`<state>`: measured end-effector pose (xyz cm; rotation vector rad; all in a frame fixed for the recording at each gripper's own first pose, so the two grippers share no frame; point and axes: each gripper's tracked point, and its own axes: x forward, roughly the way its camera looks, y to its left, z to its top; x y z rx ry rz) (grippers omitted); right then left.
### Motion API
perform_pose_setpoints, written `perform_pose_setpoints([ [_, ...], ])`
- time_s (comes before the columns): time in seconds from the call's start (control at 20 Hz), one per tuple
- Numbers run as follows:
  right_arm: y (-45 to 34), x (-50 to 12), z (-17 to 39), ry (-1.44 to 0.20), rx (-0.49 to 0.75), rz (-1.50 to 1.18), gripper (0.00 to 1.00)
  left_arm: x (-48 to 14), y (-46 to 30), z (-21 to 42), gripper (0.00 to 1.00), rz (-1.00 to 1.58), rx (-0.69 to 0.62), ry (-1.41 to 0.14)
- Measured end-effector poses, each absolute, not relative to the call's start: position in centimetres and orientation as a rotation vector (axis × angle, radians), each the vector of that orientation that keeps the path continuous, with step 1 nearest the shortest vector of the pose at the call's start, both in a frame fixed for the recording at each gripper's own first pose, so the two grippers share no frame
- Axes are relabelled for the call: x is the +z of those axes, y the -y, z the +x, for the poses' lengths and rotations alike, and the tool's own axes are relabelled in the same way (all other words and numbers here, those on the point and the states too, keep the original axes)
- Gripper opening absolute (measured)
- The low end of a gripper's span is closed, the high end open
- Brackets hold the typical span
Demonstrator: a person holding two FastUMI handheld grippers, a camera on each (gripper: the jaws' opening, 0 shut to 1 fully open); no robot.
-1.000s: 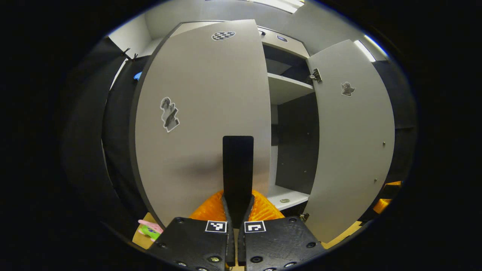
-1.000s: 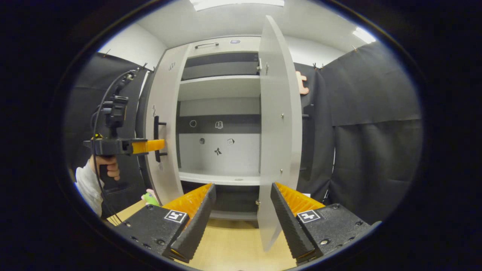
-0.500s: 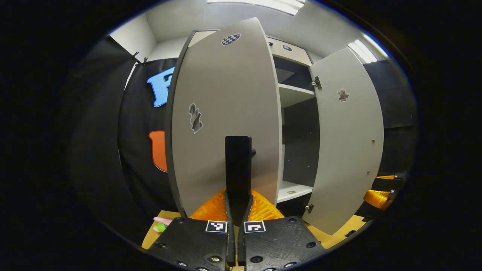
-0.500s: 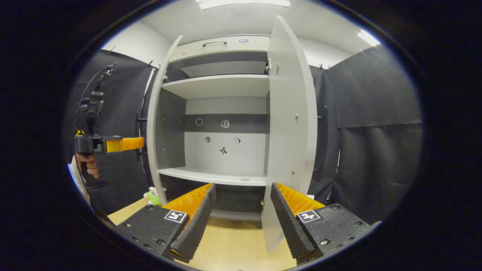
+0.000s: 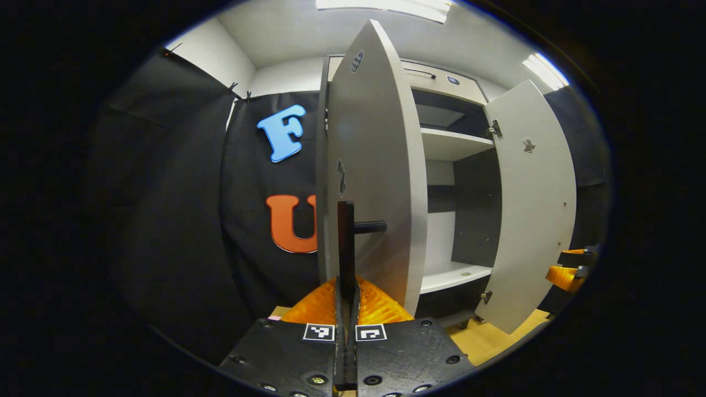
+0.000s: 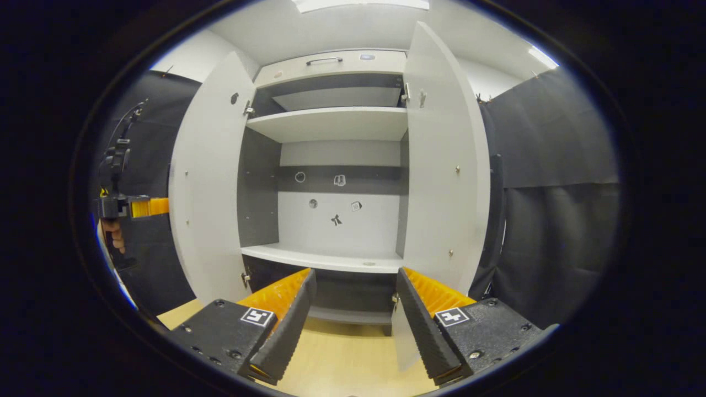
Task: Open the right door of the double-door shoe cabinet with the right hand, and open the left door with the left hand.
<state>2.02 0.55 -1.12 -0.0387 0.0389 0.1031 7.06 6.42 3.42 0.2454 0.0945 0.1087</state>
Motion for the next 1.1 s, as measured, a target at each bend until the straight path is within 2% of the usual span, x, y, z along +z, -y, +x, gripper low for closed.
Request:
perform_pose_setpoints([
  [0.2,-1.1,-1.2,2.5,-0.039,0.109,-0.038,0.92,4.3,-9.5,6.9,0.00,0.243,0.184,-0.075],
  [0.4,-1.0,-1.5,2.7,-0.048,0.104,-0.048,0.92,4.0,-8.9,7.1,0.00,0.175,0.111,-0.082],
  [0.6,-1.2,-1.6,2.9,-0.047,0.099,-0.045,0.92,3.9,-9.7,5.6,0.00,0.210,0.127,-0.099],
  [0.75,-0.8,-1.9,3.2,-0.053,0.080,-0.046,0.92,4.0,-6.8,3.2,0.00,0.185,0.094,-0.072],
  [0.95,-0.6,-1.9,3.5,-0.056,0.076,-0.021,0.92,2.9,-1.2,4.5,0.00,0.156,0.008,-0.017],
  [1.1,-0.8,-1.6,2.9,-0.038,0.083,-0.021,0.92,0.1,-0.4,6.6,0.00,0.227,0.062,-0.024],
])
